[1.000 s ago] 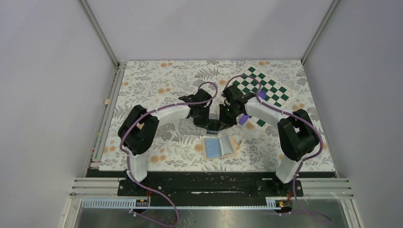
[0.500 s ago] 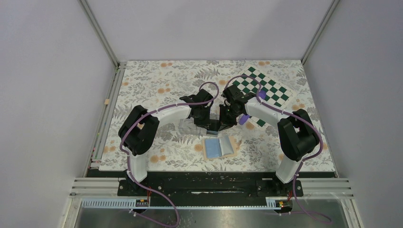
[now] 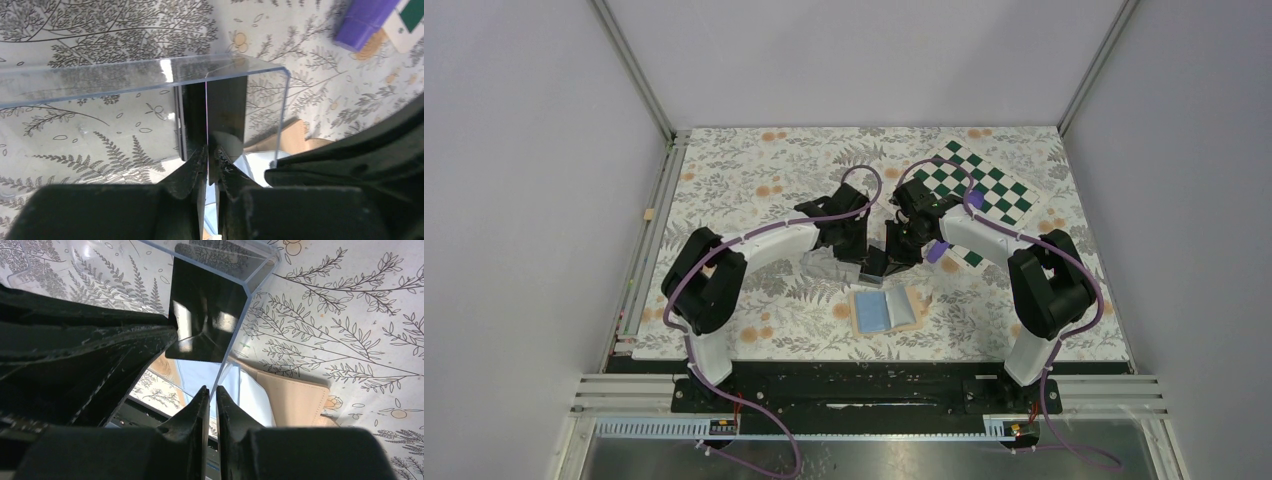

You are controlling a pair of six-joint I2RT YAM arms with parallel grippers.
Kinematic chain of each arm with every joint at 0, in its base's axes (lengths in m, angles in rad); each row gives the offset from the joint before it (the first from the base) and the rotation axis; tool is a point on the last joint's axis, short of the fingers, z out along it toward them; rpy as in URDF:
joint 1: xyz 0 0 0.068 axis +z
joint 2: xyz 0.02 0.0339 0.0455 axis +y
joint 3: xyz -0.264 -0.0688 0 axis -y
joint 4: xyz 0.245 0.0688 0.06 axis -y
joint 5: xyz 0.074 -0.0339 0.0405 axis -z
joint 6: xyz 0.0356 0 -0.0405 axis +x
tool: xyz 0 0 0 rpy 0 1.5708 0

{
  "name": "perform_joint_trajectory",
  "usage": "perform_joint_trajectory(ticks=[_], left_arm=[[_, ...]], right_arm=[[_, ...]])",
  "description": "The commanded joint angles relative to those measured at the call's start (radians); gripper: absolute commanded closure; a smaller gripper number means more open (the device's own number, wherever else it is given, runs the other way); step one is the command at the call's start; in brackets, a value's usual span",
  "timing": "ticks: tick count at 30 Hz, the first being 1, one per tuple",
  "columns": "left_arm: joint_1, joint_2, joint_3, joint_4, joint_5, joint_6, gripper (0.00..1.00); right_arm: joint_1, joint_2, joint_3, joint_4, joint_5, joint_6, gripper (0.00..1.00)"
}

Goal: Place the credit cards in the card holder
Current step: Pick up the credit card from the storage box.

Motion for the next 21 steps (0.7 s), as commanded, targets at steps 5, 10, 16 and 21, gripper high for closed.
perform_joint_trajectory(ticks=[5, 10, 16, 21], left_arm=[[-0.008, -0.051, -0.026, 0.134, 0.102, -0.023, 0.82], [-0.008, -0.014, -0.013, 0.128, 0.124, -0.020, 0.76], [-0.006, 0.010, 0.015, 0.068, 0.065, -0.011, 0.92], [0.005, 0.005, 0.026, 0.036, 0.034, -0.005, 1.00]], right_arm=[[0.002, -0.003, 0.005, 0.018, -0.043, 0.000, 0.85], [0.002, -0.005, 0.004, 0.019, -0.041, 0.000, 0.85], [0.002, -0.016, 0.003, 0.018, -0.038, -0.001, 0.84], [0.002, -0.039, 0.002, 0.019, -0.044, -0.011, 0.81]])
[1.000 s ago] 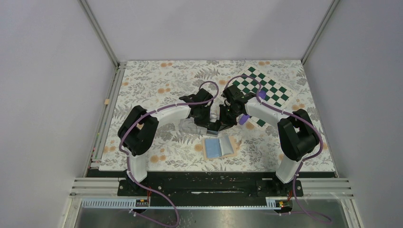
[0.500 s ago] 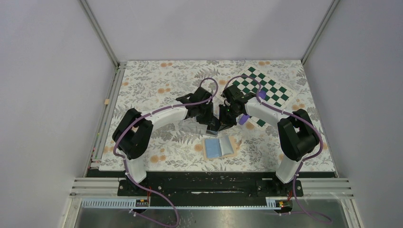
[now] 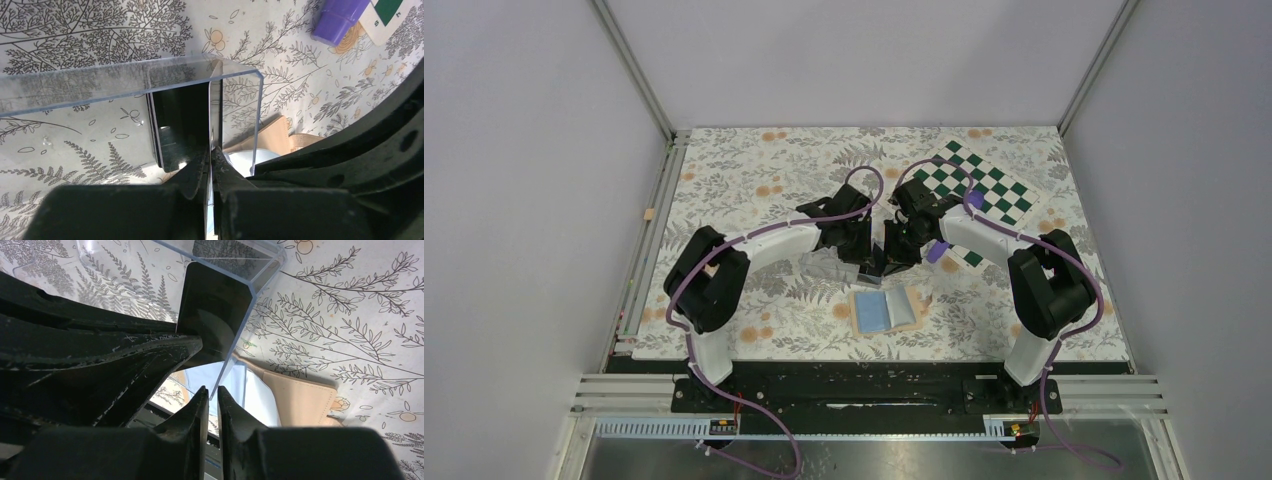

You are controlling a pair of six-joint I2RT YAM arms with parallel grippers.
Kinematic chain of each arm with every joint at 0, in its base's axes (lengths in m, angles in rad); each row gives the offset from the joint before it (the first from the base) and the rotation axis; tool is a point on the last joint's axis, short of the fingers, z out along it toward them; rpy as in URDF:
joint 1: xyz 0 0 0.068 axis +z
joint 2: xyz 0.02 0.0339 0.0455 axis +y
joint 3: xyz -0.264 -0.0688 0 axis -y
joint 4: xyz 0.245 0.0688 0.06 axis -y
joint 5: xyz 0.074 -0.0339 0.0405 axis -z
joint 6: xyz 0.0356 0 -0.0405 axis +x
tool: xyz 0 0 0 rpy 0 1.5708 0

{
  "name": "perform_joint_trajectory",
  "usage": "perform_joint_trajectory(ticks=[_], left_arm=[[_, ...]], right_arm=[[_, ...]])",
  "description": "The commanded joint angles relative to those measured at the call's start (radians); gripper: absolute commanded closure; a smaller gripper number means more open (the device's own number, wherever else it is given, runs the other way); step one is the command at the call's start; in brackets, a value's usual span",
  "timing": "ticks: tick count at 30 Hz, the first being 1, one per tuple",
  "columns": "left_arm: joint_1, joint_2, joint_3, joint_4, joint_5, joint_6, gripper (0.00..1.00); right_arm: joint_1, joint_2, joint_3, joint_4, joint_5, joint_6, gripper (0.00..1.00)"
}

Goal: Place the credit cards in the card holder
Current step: Pick up the credit card from the storage box.

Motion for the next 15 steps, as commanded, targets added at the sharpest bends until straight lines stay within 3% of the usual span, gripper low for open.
perform_joint_trajectory(ticks=[1, 6, 11, 15], left_arm=[[0.009, -0.005, 0.043, -0.023, -0.040, 0.015, 1.00], [0.022, -0.086, 0.050, -0.008, -0.045, 0.029, 1.00], [0.037, -0.267, 0.022, -0.017, -0.097, 0.054, 1.00], [0.057, -0.433, -0.046, -0.018, -0.092, 0.047, 1.00]], right_arm=[[0.001, -0.048, 0.003, 0.013, -0.021, -0.012, 0.78], [0.002, -0.113, 0.004, 0.013, -0.019, -0.022, 0.57], [-0.005, -0.240, -0.012, 0.013, -0.002, -0.023, 0.33], [-0.027, -0.340, -0.033, 0.014, -0.039, -0.018, 0.21]])
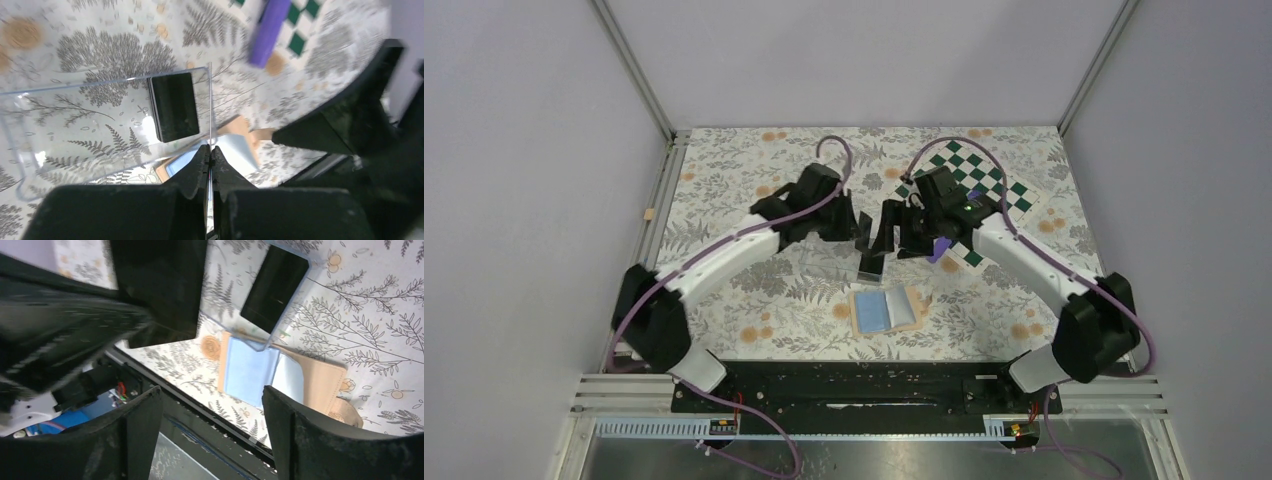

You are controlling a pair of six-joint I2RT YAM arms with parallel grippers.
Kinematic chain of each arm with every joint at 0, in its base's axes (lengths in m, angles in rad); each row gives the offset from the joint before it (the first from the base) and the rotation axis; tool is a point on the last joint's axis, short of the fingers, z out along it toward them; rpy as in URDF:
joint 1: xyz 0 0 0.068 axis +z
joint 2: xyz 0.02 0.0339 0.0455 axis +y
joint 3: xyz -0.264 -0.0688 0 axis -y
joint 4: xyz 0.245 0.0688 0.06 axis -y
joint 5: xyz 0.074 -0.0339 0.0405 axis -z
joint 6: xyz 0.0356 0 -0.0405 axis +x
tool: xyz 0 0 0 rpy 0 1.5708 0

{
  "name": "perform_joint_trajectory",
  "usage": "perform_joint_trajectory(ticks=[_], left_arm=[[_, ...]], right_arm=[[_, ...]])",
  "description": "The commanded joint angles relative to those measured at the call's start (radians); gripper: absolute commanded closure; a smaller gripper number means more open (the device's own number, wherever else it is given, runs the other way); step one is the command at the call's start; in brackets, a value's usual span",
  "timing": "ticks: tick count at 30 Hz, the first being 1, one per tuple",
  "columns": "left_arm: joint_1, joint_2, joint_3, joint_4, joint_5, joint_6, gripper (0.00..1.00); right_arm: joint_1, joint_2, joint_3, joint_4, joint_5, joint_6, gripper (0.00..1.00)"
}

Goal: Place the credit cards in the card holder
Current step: Pick up the credit card from the storage box, then insert the credit card into the card holder.

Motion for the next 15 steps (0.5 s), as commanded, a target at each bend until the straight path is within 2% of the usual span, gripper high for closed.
perform_joint_trajectory(ticks=[1, 4, 9, 15], left_arm=[[0.028, -0.235, -0.066, 0.032, -0.020, 0.000, 1.00], [0.058, -0.376, -0.195, 0.104, 0.069, -0.058, 1.00], [0.116, -0.601, -0.447, 0.323, 0.266, -0.233, 1.00], [0.136, -0.712, -0.651, 0.640, 0.529, -0.453, 1.00]], right_arm=[[-0.026, -0.126, -0.025, 0.013, -0.052, -0.002, 0.20], [-0.043, -0.197, -0.061, 0.044, -0.128, 0.011, 0.16], [-0.082, -0.312, -0.161, 0.158, -0.341, 0.085, 0.17], [-0.087, -0.392, -0.275, 0.387, -0.594, 0.222, 0.21]])
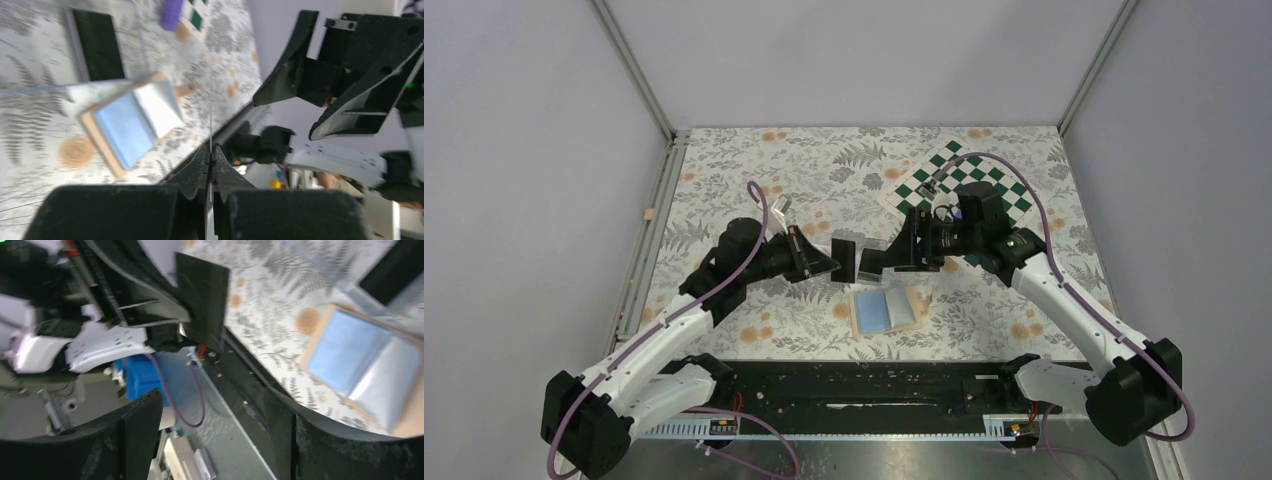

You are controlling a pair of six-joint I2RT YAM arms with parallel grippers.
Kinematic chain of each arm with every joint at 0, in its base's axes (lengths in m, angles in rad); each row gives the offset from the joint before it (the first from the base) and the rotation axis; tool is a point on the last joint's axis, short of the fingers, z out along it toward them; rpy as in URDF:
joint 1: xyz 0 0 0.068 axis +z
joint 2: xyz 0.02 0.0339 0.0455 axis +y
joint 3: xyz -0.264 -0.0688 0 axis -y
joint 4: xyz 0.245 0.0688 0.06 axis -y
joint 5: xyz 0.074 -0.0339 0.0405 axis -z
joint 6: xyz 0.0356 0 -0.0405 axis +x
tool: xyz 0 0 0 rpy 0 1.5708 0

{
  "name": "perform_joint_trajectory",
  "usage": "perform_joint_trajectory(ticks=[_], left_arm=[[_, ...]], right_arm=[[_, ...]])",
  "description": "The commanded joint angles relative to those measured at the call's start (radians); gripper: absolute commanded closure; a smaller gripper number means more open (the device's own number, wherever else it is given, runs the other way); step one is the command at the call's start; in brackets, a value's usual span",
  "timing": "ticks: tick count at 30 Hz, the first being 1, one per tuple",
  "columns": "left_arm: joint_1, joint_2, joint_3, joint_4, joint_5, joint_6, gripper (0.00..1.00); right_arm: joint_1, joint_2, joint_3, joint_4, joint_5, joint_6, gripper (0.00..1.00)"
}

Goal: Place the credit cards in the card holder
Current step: Insert the credit card into the card holder.

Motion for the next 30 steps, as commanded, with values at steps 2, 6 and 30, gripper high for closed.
perform_joint_trajectory(ticks=[2, 6, 30], left_arm=[[0.005, -0.071, -0.127, 0.436, 0.274, -0.260, 1.00], [0.005, -0.097, -0.157, 0.507, 0.310, -0.299, 1.00], [0.005, -0.089, -0.185, 0.576, 0.336, -0.356, 1.00]], right_arm=[[-0.004, -0.050, -0.102, 0.343, -0.302, 0.225, 0.27], [-0.003, -0.041, -0.186, 0.643, -0.385, 0.428, 0.32], [0.109, 0.104, -0.158, 0.887, -0.360, 0.618, 0.68]])
